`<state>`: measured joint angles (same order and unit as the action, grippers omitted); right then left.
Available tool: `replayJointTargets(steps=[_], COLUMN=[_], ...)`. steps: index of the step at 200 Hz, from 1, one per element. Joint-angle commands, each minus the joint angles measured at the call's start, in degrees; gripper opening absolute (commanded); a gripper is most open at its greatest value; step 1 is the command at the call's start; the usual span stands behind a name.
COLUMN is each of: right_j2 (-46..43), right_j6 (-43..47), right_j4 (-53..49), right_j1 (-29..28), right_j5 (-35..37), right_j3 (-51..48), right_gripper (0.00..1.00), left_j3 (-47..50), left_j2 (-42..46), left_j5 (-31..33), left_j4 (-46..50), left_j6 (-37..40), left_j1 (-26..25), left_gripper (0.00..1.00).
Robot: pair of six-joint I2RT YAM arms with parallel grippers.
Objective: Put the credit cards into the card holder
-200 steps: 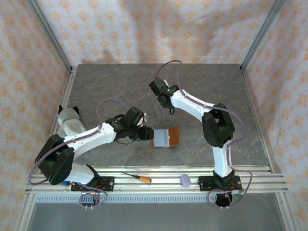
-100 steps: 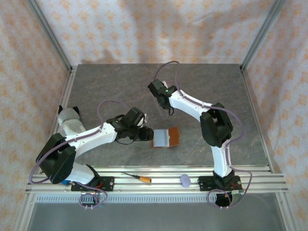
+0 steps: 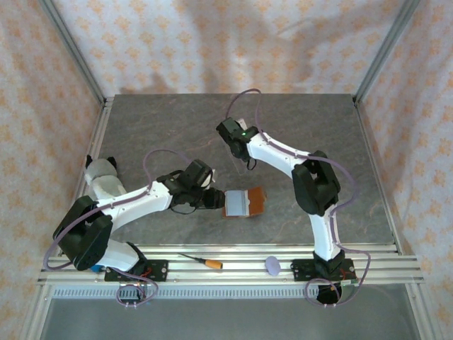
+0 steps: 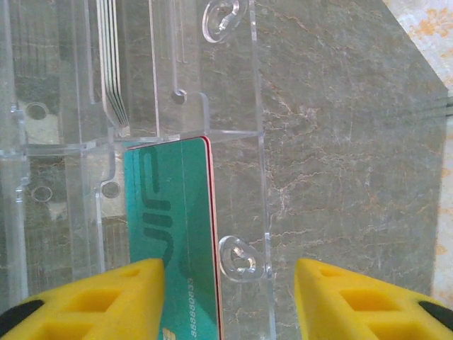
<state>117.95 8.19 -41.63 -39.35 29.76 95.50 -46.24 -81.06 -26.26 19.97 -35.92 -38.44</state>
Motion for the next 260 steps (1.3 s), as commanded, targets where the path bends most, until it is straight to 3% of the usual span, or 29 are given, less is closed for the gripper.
replayJointTargets(steps=[1,220,260], right_j2=[1.61,0.26,0.24], right_j6=[0.61,0.42,0.60], right_j4=[-1.08,1.43,1.17], right_j1=[-1.23,-1.34,-1.34], right_j5=[4.77,10.53,9.74], right_j3=[0.91,-0.21,-0.23], right_gripper=[0.52,0.41,0.33], left_j3=[1.21,1.52,1.59], left_j2=[0.09,0.78,0.64], left_j5=[1.50,1.83,1.65], left_j4=[-0.70,-0.10,-0.10], left_j6=[0.60,1.11,1.29], left_j1=[-0.14,0.03,0.03], left_gripper=[0.43,0.43,0.43])
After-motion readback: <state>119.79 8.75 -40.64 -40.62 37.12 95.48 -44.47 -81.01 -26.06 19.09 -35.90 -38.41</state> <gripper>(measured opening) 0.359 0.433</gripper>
